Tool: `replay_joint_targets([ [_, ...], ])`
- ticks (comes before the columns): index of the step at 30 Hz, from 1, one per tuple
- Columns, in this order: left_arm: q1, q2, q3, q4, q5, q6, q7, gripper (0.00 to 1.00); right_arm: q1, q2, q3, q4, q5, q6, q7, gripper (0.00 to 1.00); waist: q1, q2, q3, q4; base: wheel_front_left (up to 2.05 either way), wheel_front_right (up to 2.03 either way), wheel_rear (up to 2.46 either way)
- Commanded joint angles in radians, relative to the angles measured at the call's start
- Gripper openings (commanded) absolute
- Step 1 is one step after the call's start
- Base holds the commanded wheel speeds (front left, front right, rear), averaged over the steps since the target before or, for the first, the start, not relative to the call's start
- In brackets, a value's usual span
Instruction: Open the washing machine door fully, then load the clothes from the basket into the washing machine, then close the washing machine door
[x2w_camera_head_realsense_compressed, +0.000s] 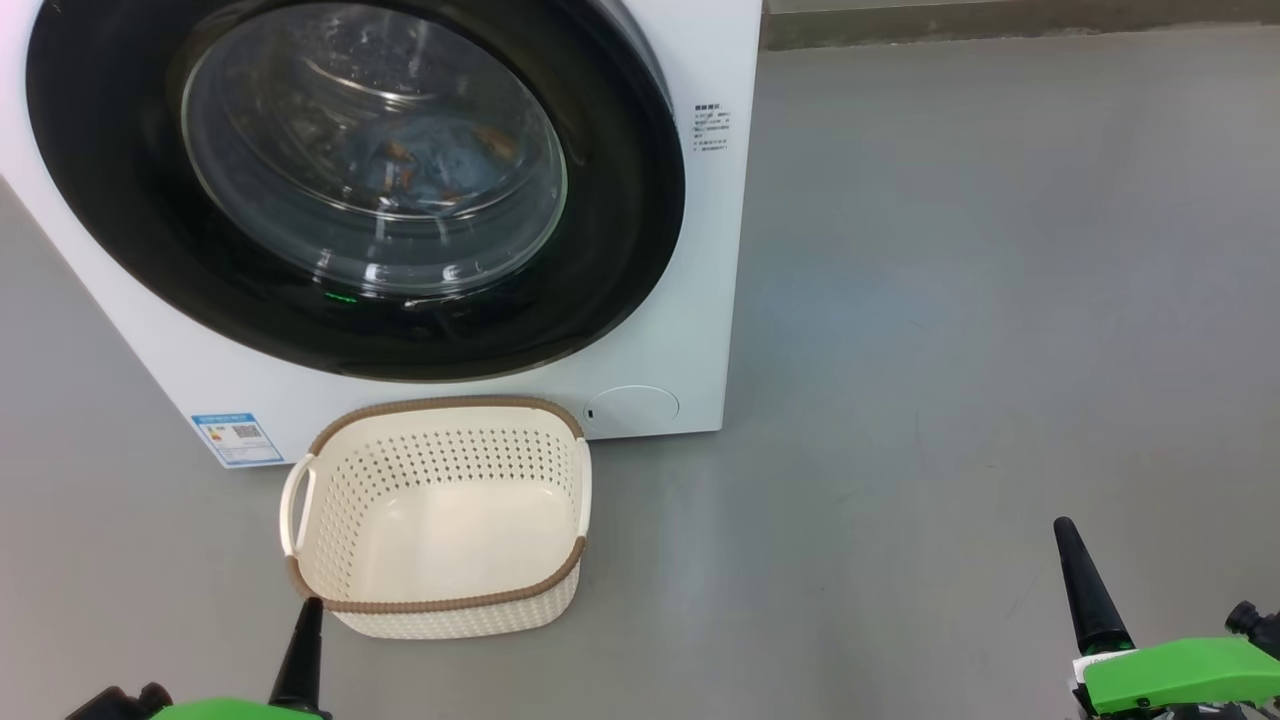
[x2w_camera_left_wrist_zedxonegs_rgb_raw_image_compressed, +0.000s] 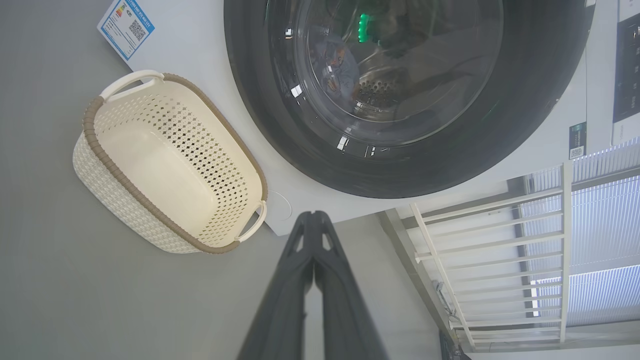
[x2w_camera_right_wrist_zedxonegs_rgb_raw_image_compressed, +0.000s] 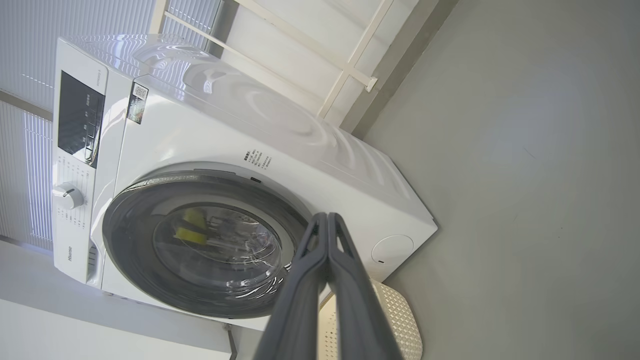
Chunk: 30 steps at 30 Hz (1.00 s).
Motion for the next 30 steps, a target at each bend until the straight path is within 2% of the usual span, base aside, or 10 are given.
replay_joint_targets([
  [1,-0.05,0.019,0.033,-0.017,-0.04,-0.013,0.01,0.0,-0.043,-0.004,0.01,-0.018,0.041,-0.004,0.013,0.0,0.0,-0.0001,0.0,-0.001,0.0,0.0,0.0],
  [30,-0.088,0.023,0.087,0.003,-0.328,-0.042,0.093,0.0,-0.074,0.011,0.001,0.019,0.36,-0.005,0.096,0.0,0.0,-0.0001,-0.001,-0.015,0.0,0.0,0.0],
])
